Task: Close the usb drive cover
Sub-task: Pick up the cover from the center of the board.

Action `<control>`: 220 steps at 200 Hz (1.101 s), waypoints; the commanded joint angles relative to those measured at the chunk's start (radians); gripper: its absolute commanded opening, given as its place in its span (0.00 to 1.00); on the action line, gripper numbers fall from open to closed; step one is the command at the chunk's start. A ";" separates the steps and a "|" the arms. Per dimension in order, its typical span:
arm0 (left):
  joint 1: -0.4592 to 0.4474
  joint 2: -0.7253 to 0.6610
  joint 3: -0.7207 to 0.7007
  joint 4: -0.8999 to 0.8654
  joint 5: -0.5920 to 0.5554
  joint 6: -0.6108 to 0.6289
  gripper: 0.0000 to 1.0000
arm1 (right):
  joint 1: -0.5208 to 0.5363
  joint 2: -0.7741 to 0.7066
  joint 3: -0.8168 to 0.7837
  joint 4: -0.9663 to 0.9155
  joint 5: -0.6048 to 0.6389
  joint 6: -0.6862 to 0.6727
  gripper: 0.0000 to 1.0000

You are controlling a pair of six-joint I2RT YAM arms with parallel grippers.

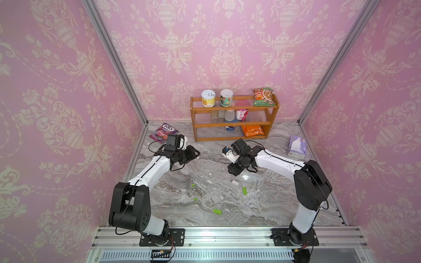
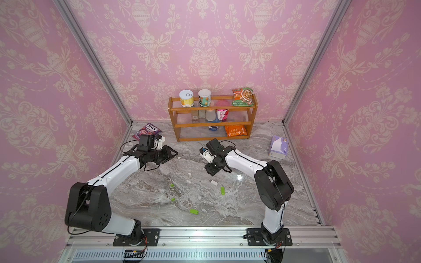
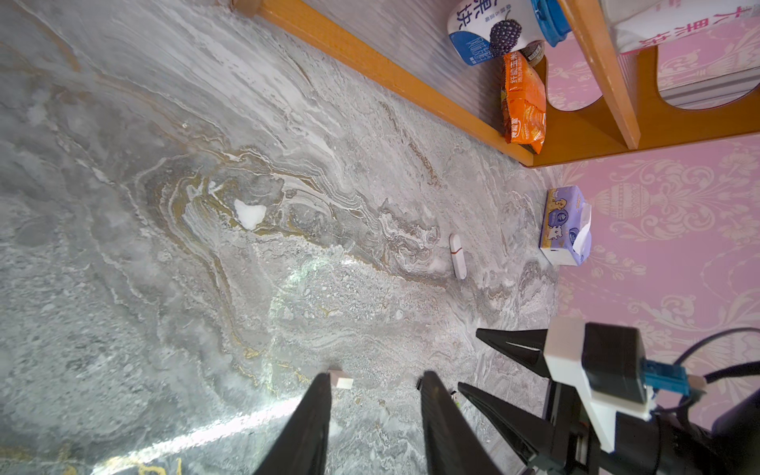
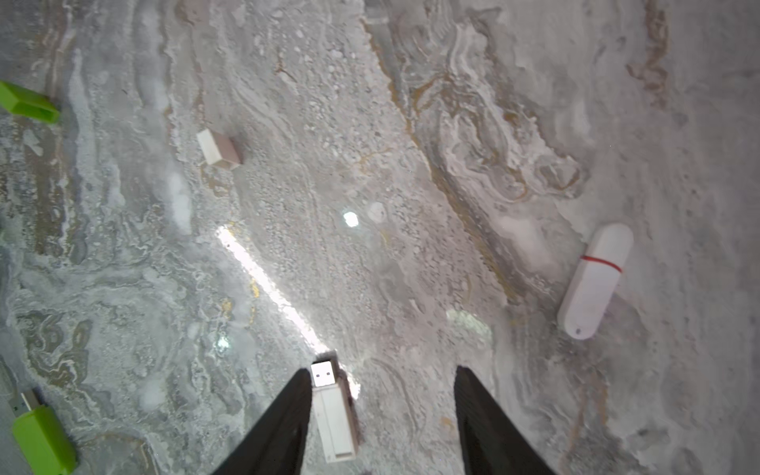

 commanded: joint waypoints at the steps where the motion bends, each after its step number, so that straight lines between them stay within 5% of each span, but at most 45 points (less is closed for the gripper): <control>1: 0.040 -0.057 -0.036 -0.007 -0.039 -0.017 0.38 | 0.033 0.013 -0.019 0.165 -0.055 -0.008 0.57; 121: 0.096 -0.056 -0.093 0.003 0.049 -0.020 0.37 | 0.129 0.172 0.010 0.344 -0.157 -0.029 0.52; 220: 0.107 -0.050 -0.103 0.011 0.051 -0.012 0.36 | 0.153 0.259 0.103 0.284 -0.119 -0.046 0.43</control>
